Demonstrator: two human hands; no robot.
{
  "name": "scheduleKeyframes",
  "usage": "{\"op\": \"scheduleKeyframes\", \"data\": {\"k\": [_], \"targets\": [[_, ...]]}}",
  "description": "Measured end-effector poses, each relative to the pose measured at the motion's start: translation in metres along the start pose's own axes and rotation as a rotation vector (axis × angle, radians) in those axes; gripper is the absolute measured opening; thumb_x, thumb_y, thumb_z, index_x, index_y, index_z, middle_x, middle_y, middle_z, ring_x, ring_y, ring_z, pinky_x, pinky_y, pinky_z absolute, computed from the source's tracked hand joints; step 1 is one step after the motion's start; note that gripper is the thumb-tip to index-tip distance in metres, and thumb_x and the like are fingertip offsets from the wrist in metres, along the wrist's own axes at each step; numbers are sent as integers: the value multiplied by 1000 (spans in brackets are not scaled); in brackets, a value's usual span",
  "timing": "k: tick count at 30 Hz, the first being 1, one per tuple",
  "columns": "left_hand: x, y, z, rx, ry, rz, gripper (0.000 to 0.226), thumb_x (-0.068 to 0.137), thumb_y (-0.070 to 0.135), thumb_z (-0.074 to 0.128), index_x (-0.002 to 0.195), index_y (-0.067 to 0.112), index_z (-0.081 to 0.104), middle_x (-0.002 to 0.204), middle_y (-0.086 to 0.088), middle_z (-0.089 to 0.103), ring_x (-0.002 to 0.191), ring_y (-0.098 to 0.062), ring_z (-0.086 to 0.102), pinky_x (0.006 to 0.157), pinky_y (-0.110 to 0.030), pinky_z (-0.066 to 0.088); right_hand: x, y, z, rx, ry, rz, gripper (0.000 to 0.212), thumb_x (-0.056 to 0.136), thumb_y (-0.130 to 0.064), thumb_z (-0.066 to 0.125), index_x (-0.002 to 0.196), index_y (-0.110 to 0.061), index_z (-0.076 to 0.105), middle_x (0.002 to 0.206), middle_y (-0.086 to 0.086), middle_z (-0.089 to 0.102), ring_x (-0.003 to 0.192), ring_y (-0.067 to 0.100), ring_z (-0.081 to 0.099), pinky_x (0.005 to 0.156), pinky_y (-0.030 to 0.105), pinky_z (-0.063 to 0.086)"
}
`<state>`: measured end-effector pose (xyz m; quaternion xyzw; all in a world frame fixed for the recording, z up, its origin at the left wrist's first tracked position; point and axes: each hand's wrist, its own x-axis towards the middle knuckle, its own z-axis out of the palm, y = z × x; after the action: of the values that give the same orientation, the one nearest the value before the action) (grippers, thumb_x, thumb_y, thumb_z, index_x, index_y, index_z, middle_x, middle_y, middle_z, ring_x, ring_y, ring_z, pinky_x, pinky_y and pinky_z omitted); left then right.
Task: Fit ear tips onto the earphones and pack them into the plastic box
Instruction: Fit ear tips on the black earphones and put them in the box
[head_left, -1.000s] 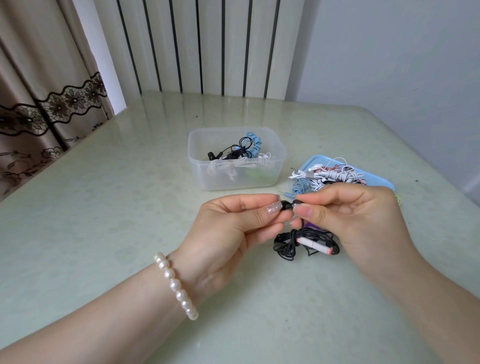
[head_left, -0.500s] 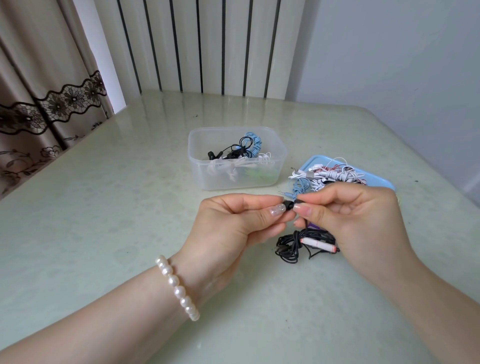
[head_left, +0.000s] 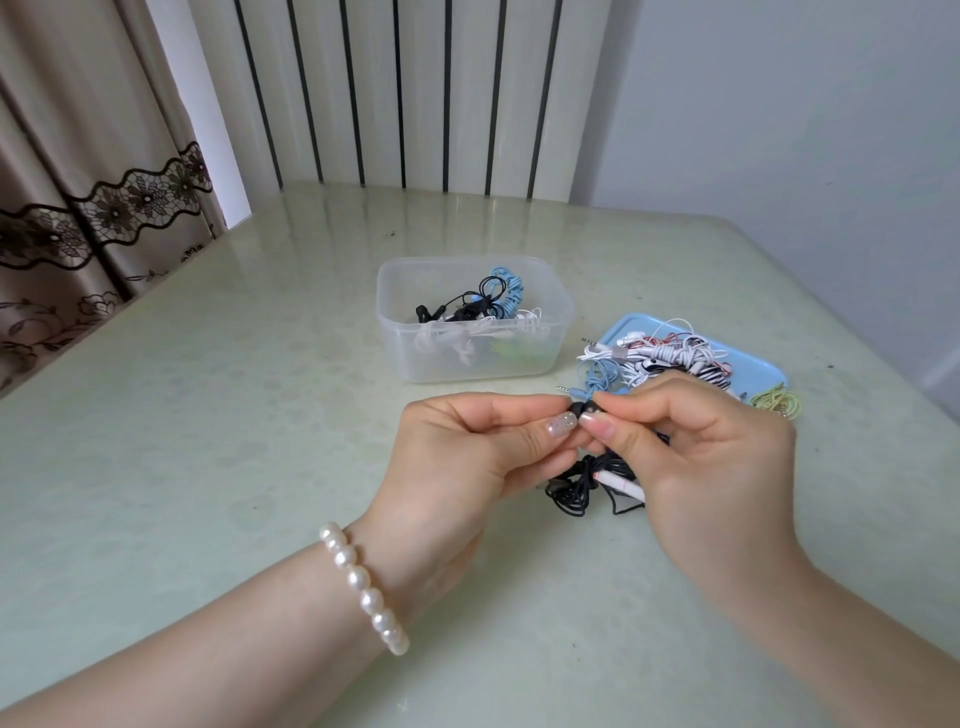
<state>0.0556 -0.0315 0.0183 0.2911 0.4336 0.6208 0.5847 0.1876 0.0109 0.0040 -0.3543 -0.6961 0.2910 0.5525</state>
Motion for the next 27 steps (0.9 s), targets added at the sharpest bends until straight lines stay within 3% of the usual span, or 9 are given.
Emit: {"op": "scheduleKeyframes", "data": {"k": [2,5,9,13,20,23,27], "targets": [[-1,0,0,-18,6,-6,15,54,0,66,68,-3,71,70,-15,71,67,-20,71,60,-21,57,-1,4,2,-141,23,-198,10,71,-4,70,69,-14,71,67,-9,64,65,9,61,59,18,48],[-3,0,1,-33,-7,-5,14,54,2,66,66,-1,72,69,-13,72,67,-19,71,61,-21,57,-2,6,3,-233,55,-317,1,72,-1,69,71,-1,70,68,-4,60,65,2,56,60,10,41],[-5,-1,0,-32,-34,28,17,58,4,65,73,-1,72,74,-13,73,73,-19,71,65,-22,57,-1,7,2,-284,76,-393,3,74,0,69,71,2,70,67,3,60,62,9,54,57,17,43],[-8,-2,1,21,-36,83,14,77,-4,60,85,2,70,81,-16,73,79,-20,71,73,-26,57,1,8,-1,-299,44,-377,5,73,1,68,68,1,70,64,10,62,59,15,54,54,28,44],[-5,4,0,134,-88,103,16,81,-3,58,81,5,71,80,-12,73,76,-16,71,71,-24,57,9,4,-11,-140,-114,-189,7,69,-9,71,66,-14,71,60,-1,61,61,9,59,58,18,48],[-4,5,-1,139,-116,90,18,80,-3,57,79,7,72,80,-12,73,77,-16,71,71,-24,57,11,1,-15,34,-200,-30,10,71,-25,75,71,-17,70,65,-2,66,62,17,66,62,26,55],[-4,2,-1,279,-126,196,19,81,-4,58,87,8,71,85,-4,74,84,-15,70,76,-23,56,14,-6,-15,239,-169,345,7,65,0,71,64,-4,65,54,5,66,50,14,64,48,23,53]]}}
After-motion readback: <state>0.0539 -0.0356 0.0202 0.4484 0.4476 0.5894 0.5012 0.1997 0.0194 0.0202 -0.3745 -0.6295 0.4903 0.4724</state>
